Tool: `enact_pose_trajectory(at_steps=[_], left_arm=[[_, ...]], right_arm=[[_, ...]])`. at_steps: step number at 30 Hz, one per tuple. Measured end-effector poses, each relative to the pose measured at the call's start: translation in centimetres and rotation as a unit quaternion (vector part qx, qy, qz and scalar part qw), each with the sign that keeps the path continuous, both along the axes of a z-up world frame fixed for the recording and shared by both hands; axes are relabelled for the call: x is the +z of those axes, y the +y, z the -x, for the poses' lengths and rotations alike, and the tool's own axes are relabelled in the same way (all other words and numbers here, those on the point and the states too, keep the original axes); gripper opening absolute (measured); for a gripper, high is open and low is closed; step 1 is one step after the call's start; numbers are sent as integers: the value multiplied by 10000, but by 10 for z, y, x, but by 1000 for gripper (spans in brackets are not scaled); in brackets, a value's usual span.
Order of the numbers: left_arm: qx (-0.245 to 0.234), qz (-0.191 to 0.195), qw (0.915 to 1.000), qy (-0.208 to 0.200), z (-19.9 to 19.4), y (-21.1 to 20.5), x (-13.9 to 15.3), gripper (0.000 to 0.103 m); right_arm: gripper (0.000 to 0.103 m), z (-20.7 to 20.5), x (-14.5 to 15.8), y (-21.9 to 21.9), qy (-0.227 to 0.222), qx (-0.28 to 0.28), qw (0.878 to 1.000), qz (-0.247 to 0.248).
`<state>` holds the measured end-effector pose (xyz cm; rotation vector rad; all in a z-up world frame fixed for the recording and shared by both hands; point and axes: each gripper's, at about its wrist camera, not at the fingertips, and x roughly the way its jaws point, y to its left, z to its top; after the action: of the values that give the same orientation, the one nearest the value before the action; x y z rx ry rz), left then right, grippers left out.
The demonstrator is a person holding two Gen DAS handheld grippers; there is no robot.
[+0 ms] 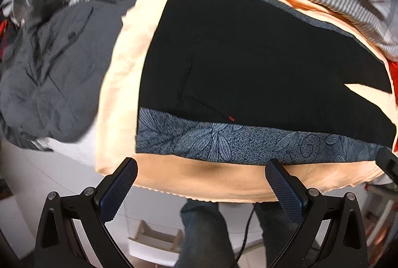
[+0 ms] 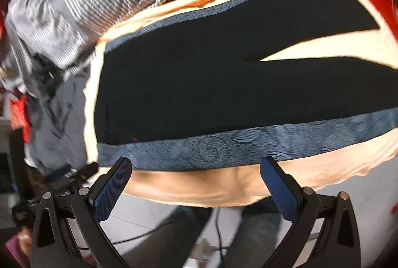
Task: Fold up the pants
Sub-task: 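Grasp the waistband edge with both grippers and lift it up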
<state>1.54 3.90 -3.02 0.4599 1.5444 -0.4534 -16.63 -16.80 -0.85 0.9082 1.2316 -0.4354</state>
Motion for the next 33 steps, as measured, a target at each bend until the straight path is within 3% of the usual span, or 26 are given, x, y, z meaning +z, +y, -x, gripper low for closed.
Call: enact_pose_trajectory(at_steps=[6,11,18,22,25,26,27,28,29,30,31,33], left_arm=[[588,252,9966,510,-1,20,-42,103],[1086,563,9907,603,-1,34,-65,103],[1116,797,9881,702,4,32,-91,103],[1350,1005,9814,926,4,41,-100,103],[1460,964,9810,834,3,47,-100,103],[1525,977,9801,816,2,49,-100,103],[1633,1045,9773,852,2,53,-100,103],[1790,1114,9731,925,1,58,-101,103],[1942,1172,9690,978,1,62,-102,103],[2092,1258,9644,1023,0,66,-103,103],[2235,1358,9595,1049,0,69,-103,103],[2431,1489,9531,1017,2,73,-100,103]], right_arm=[[103,16,-58,4,-109,-372,9944,-986],[103,38,-112,9,-257,-762,9833,-1632],[103,53,-164,2,-856,-1022,9689,-2083],[103,51,-175,-6,-1302,-1237,9553,-2347],[99,53,-175,-13,-1598,-1488,9416,-2565],[96,53,-175,-16,-1633,-1560,9367,-2675],[82,53,-177,-18,-1564,-1607,9346,-2760],[61,51,-179,-19,-1478,-1617,9330,-2855],[49,48,-183,-21,-1401,-1590,9286,-3046],[24,47,-186,-23,-1299,-1549,9274,-3146],[12,44,-186,-24,-1245,-1499,9262,-3227],[10,39,-179,-29,-1322,-1324,9255,-3294]])
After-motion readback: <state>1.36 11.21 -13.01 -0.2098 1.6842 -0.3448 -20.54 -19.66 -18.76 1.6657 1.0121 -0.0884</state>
